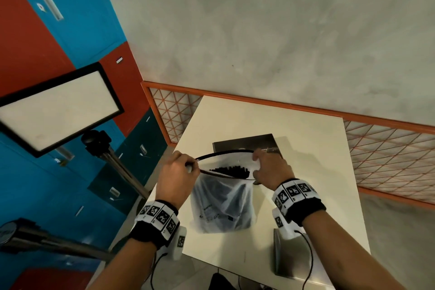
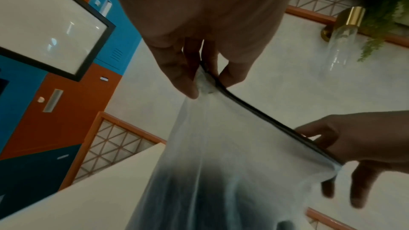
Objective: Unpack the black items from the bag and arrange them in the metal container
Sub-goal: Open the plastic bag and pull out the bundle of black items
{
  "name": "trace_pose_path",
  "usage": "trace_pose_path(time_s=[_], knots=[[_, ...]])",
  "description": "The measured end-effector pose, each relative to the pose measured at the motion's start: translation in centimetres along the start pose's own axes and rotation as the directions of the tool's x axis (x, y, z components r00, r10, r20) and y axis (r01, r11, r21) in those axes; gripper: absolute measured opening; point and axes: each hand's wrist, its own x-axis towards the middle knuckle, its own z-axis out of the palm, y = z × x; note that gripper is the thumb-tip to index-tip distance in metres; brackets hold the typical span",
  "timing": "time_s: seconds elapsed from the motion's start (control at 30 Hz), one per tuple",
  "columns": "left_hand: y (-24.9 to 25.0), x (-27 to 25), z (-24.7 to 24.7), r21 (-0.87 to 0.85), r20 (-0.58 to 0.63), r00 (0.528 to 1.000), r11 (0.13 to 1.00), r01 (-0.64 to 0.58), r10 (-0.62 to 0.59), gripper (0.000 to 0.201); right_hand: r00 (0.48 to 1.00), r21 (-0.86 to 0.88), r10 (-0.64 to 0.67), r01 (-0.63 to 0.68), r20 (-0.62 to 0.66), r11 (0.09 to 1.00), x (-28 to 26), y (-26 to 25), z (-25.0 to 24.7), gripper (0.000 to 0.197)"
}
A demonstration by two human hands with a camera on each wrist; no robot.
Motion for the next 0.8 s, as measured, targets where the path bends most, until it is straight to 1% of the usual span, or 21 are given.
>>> trace_pose_path(time_s=[0.07, 0.1, 0.13, 0.17, 0.2, 0.23, 0.27, 0.3, 0.33, 0.37, 0.4, 0.43, 0.47, 0.5, 0.57, 0.6, 0.63, 0.67, 0.7, 0.77, 0.8], knots=[[0.0, -0.2, 0.8, -0.023, 0.082, 0.993, 0.996, 0.091, -0.089, 0.019, 0.994, 0.184, -0.062, 0.044, 0.093, 0.982, 0.3, 0.3, 1.0, 0.050], [-0.2, -0.3, 1.1, -0.017, 0.119, 0.982, 0.988, 0.153, -0.149, 0.029, 0.991, 0.254, -0.099, 0.072, 0.092, 0.964, 0.5, 0.4, 1.5, 0.053], [-0.6, -0.3, 1.3, 0.006, 0.155, 0.964, 0.976, 0.219, -0.217, 0.038, 0.991, 0.290, -0.116, 0.090, 0.072, 0.953, 0.6, 0.5, 1.8, 0.054], [-1.0, -0.3, 1.5, 0.035, 0.194, 0.936, 0.956, 0.293, -0.294, 0.046, 0.991, 0.319, -0.130, 0.111, 0.040, 0.941, 0.7, 0.6, 2.1, 0.053], [-1.4, -0.2, 1.6, 0.079, 0.238, 0.896, 0.927, 0.368, -0.376, 0.050, 0.989, 0.337, -0.145, 0.131, 0.015, 0.932, 0.8, 0.6, 2.2, 0.052], [-1.9, -0.2, 1.9, 0.120, 0.290, 0.848, 0.896, 0.427, -0.443, 0.050, 0.988, 0.355, -0.157, 0.151, -0.011, 0.923, 0.8, 0.5, 2.6, 0.052], [-2.3, -0.2, 2.1, 0.134, 0.346, 0.800, 0.870, 0.475, -0.490, 0.045, 0.987, 0.399, -0.158, 0.158, -0.035, 0.903, 0.8, 0.4, 2.9, 0.053], [-2.8, -0.2, 2.4, 0.100, 0.390, 0.762, 0.847, 0.522, -0.516, 0.035, 0.989, 0.509, -0.138, 0.146, -0.054, 0.848, 0.8, 0.2, 3.3, 0.054], [-3.2, -0.2, 2.7, 0.016, 0.436, 0.733, 0.819, 0.574, -0.523, 0.022, 0.995, 0.686, -0.090, 0.091, -0.038, 0.721, 0.7, 0.1, 3.7, 0.056], [-3.5, -0.3, 3.0, -0.089, 0.467, 0.724, 0.787, 0.610, -0.508, 0.015, 0.999, 0.868, -0.025, -0.007, 0.022, 0.496, 0.5, -0.1, 4.0, 0.056], [-3.8, -0.2, 3.5, -0.169, 0.468, 0.735, 0.766, 0.620, -0.491, 0.017, 0.995, 0.963, 0.007, -0.102, 0.104, 0.250, 0.4, -0.4, 4.1, 0.054], [-3.7, -0.2, 3.6, -0.252, 0.457, 0.755, 0.746, 0.617, -0.470, 0.021, 0.983, 0.982, 0.024, -0.183, 0.182, 0.042, 0.3, -0.5, 4.3, 0.051], [-3.1, -0.2, 3.6, -0.334, 0.444, 0.770, 0.712, 0.617, -0.459, 0.027, 0.969, 0.967, 0.031, -0.240, 0.243, -0.088, 0.2, -0.7, 4.4, 0.048], [-2.5, -0.2, 3.3, -0.421, 0.443, 0.772, 0.654, 0.628, -0.455, 0.035, 0.953, 0.945, 0.061, -0.283, 0.296, -0.164, 0.1, -0.8, 4.6, 0.046], [-1.5, -0.4, 3.0, -0.547, 0.485, 0.739, 0.497, 0.674, -0.469, 0.042, 0.916, 0.904, 0.116, -0.348, 0.385, -0.250, 0.3, -0.2, 5.5, 0.040], [-1.2, -0.6, 2.8, -0.576, 0.509, 0.716, 0.429, 0.695, -0.477, 0.043, 0.898, 0.892, 0.143, -0.372, 0.416, -0.258, 0.5, 0.2, 6.2, 0.036], [-1.1, -0.8, 2.8, -0.597, 0.531, 0.693, 0.365, 0.715, -0.488, 0.043, 0.879, 0.887, 0.174, -0.405, 0.445, -0.220, 0.6, 0.6, 6.9, 0.033], [-1.4, -1.1, 3.0, -0.606, 0.551, 0.661, 0.300, 0.737, -0.509, 0.043, 0.864, 0.888, 0.213, -0.431, 0.457, -0.158, 0.9, 1.1, 7.8, 0.031], [-1.7, -1.6, 3.2, -0.603, 0.574, 0.621, 0.239, 0.761, -0.534, 0.042, 0.857, 0.889, 0.242, -0.452, 0.455, -0.069, 0.9, 1.4, 8.5, 0.032], [-2.1, -2.5, 3.9, -0.574, 0.629, 0.538, 0.131, 0.808, -0.562, 0.039, 0.877, 0.891, 0.244, -0.445, 0.414, 0.086, 0.7, 1.6, 9.5, 0.036], [-2.1, -3.0, 4.1, -0.559, 0.668, 0.506, 0.081, 0.825, -0.545, 0.036, 0.901, 0.906, 0.229, -0.404, 0.369, 0.128, 0.5, 1.5, 9.8, 0.035]])
